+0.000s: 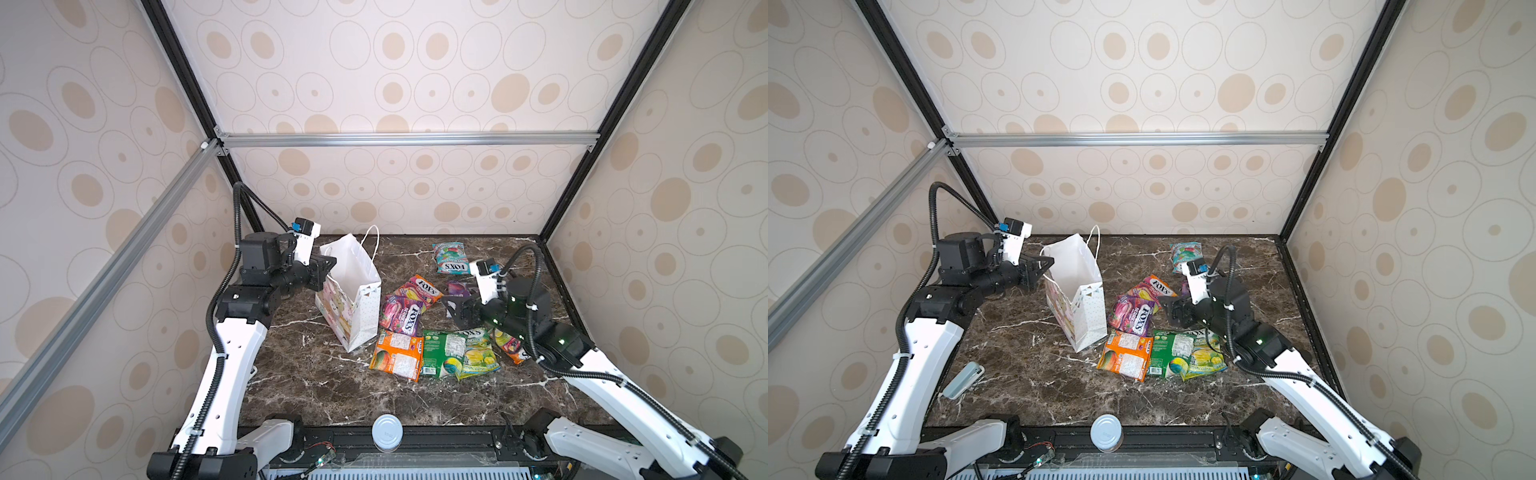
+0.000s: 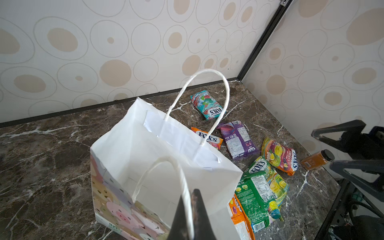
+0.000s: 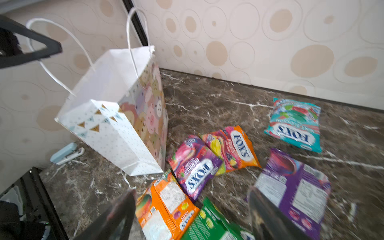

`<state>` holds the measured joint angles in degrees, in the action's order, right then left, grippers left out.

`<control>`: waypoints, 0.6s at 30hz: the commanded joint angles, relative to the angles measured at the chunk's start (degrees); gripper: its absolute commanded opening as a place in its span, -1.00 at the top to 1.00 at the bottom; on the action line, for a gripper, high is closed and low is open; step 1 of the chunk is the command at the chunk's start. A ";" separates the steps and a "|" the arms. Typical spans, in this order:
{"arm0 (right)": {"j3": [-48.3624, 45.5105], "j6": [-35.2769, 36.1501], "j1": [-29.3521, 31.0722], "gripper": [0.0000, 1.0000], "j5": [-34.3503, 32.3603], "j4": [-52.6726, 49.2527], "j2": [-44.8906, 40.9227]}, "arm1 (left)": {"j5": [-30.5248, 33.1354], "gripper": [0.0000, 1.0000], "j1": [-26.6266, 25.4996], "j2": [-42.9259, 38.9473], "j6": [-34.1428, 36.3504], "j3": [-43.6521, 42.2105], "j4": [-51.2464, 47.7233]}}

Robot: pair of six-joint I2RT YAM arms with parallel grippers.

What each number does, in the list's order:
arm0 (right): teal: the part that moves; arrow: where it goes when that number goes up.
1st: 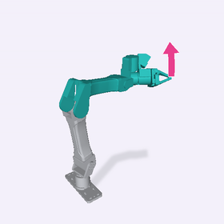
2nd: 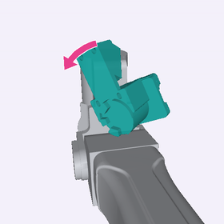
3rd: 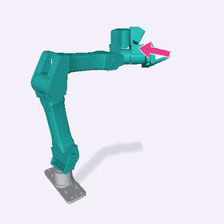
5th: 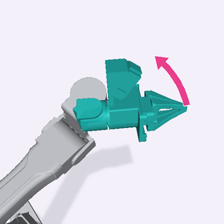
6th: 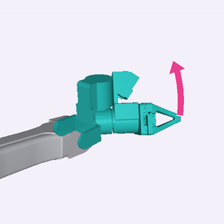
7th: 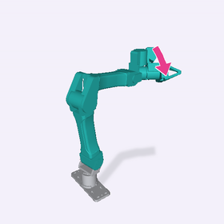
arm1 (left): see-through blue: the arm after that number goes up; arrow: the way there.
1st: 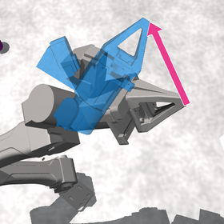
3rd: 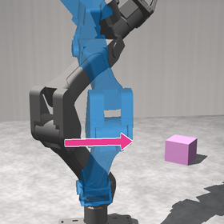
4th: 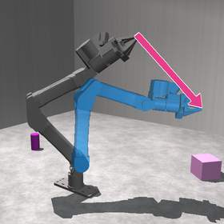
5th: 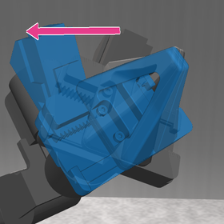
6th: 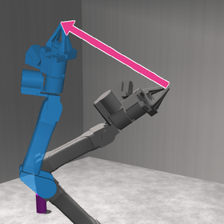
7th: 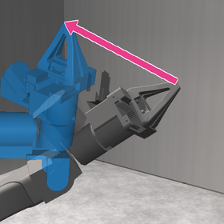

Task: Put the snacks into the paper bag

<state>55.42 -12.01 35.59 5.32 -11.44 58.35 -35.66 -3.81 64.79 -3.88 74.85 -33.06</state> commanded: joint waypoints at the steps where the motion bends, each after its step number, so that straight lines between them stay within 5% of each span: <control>1: 6.07 -0.47 2.62 -0.73 3.21 6.62 7.73 | 0.64 1.00 0.19 -1.60 2.03 0.72 -1.04; 14: 24.55 0.70 10.26 -0.74 -6.75 12.37 30.33 | 3.00 1.00 0.20 -2.26 1.84 -0.47 -0.05; 18: 26.64 -0.52 10.43 -0.70 -3.87 14.84 32.72 | 3.74 1.00 0.20 -2.29 1.95 -0.92 0.34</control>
<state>79.59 -11.33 45.78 1.45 -0.03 90.35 -32.42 -3.75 63.42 -3.57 73.93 -33.32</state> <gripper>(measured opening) 0.855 0.048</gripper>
